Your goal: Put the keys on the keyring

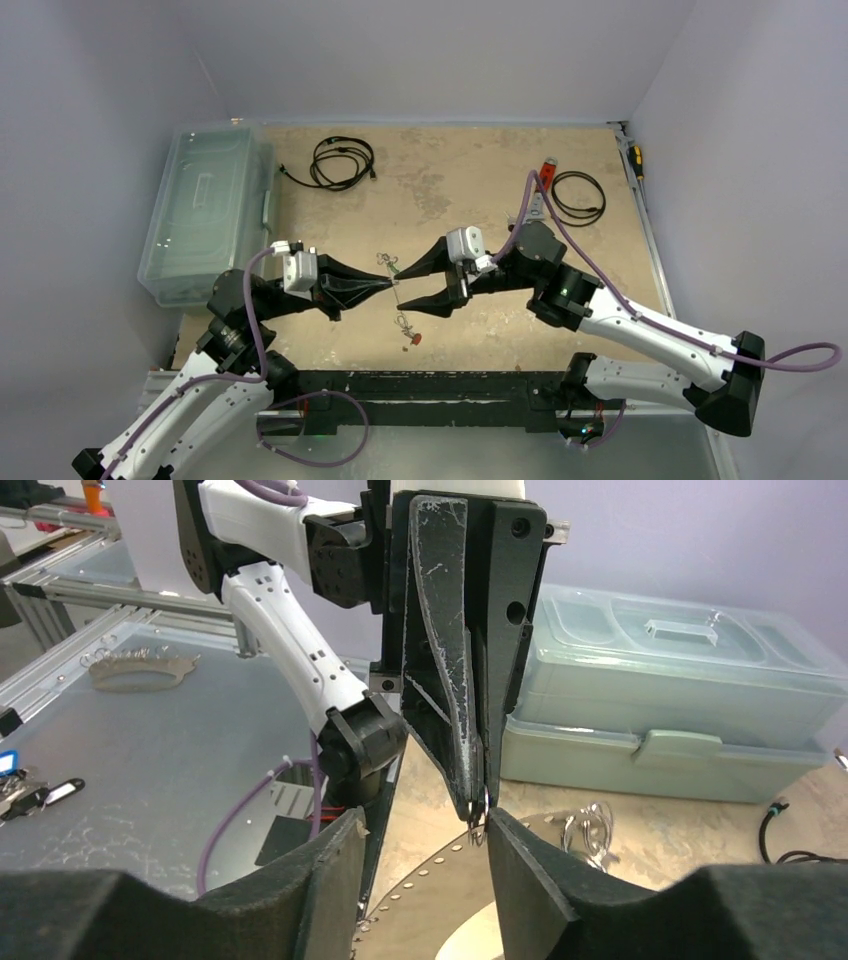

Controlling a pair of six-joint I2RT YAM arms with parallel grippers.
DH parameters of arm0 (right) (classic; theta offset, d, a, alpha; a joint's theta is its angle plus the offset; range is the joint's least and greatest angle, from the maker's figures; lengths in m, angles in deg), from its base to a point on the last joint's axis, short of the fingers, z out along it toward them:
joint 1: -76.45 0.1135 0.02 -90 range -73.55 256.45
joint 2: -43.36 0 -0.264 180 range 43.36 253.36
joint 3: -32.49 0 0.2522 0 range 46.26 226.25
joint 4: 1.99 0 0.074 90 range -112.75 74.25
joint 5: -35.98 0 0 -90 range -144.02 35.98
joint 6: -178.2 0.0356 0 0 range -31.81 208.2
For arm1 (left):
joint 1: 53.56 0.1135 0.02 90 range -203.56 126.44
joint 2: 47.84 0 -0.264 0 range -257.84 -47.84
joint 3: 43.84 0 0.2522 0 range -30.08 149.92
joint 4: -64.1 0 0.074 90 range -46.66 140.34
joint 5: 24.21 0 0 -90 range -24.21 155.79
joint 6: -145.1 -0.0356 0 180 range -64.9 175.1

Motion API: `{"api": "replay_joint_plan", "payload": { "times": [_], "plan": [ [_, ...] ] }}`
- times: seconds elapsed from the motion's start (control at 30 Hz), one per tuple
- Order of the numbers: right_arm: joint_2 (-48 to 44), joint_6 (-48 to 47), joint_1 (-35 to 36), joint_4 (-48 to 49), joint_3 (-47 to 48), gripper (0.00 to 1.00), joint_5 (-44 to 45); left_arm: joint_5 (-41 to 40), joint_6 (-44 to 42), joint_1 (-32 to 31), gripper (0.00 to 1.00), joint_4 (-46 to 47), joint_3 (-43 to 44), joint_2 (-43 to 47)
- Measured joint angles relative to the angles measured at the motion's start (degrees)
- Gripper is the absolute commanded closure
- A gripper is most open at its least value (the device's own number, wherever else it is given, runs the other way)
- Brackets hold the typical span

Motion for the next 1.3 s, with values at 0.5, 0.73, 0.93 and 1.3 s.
{"api": "replay_joint_plan", "payload": {
  "times": [0.5,0.73,0.93,1.3],
  "plan": [
    [-8.0,-0.1,0.1,1.6,-4.4,0.35,17.5,-1.8,-1.1,0.0,1.0,-0.6,0.0,0.5],
    [-10.2,1.3,0.0,3.8,-6.3,0.38,26.6,-3.2,-1.3,0.0,1.0,-2.0,0.0,0.5],
    [-7.7,0.4,0.1,3.4,-6.3,0.49,18.4,-3.3,-1.3,0.0,1.0,-2.2,0.0,0.5],
    [-1.0,-0.7,0.1,0.7,-4.1,0.6,10.4,-3.3,-1.3,0.0,1.0,-2.5,0.0,0.5]
  ]
}}
